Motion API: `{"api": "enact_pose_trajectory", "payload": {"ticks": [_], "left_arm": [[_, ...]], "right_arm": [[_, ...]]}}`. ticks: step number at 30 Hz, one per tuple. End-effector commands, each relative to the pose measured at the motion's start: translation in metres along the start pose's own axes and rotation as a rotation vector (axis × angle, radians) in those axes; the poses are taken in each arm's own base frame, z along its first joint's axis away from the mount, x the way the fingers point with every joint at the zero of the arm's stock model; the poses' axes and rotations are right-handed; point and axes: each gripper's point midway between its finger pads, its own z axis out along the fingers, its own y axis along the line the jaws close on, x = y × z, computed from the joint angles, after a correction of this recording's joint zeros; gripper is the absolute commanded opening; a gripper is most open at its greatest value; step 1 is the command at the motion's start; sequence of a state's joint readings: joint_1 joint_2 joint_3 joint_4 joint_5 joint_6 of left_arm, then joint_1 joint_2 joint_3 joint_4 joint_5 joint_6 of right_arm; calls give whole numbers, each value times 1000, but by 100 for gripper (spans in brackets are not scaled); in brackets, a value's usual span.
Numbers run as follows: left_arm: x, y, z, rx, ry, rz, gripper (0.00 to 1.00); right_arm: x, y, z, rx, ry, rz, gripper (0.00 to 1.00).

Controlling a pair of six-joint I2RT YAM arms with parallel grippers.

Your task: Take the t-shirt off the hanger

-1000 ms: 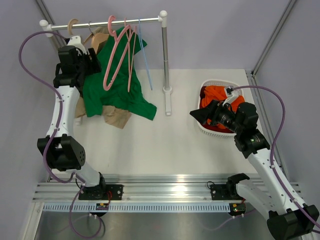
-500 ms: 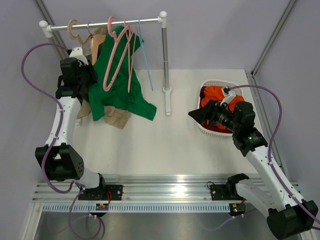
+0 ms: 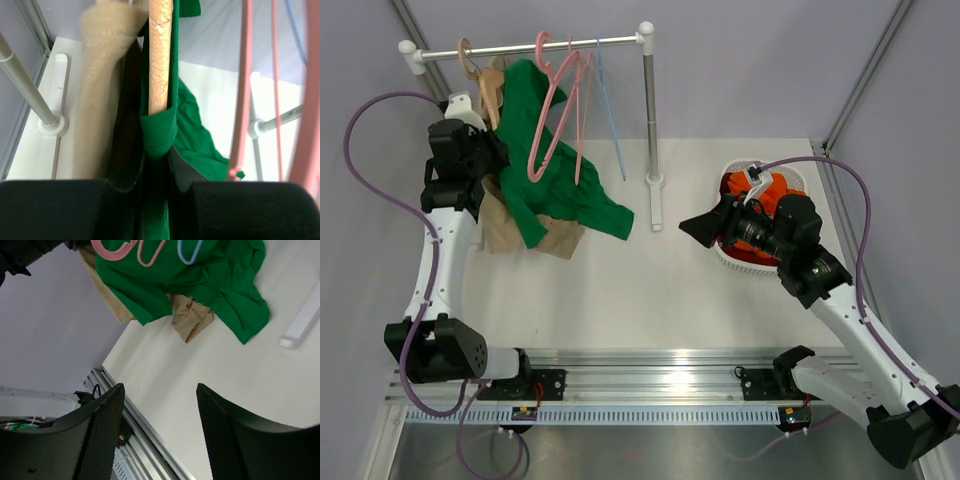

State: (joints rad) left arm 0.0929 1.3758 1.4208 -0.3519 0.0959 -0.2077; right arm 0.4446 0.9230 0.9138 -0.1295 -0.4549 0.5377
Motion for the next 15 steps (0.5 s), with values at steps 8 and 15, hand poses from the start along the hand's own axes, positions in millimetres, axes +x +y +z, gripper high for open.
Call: {"api": "enact_pose_trajectory", "payload": {"ticks": [8, 15], "left_arm": [[-130, -58, -100, 204, -383, -2, 0], [-90, -50, -126, 183, -367, -42, 0]], "right_arm": [[-33, 69, 22, -95, -40, -124, 72], [-29, 116, 56, -184, 1, -145, 76]]}}
